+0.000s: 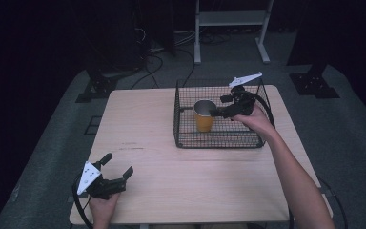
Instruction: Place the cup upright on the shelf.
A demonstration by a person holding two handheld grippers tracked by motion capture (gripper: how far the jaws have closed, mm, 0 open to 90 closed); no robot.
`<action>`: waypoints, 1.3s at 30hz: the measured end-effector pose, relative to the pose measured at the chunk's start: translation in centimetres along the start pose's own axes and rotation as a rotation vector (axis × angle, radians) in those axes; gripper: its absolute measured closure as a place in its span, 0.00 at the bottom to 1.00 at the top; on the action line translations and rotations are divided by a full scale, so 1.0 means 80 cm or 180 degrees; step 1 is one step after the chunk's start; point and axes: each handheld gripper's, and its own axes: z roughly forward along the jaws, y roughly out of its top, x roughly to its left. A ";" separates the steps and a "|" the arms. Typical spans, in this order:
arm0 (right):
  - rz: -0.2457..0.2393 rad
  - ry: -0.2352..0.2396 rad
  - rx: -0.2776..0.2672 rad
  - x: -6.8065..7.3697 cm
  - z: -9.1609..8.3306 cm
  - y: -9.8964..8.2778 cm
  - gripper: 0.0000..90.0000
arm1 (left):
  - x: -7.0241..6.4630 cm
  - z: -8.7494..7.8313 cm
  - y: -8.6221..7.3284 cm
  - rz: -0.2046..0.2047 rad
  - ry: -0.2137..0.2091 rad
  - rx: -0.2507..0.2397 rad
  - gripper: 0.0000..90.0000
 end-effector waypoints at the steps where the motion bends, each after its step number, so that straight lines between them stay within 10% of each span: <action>1: 0.0000 0.0000 0.0000 0.000 0.000 0.000 0.06 | 0.000 0.000 0.000 0.0001 0.0001 0.0001 0.03; 39: 0.0020 0.0209 -0.0006 0.039 -0.054 -0.055 0.07 | -0.001 0.000 0.000 0.0012 0.0014 0.0010 0.03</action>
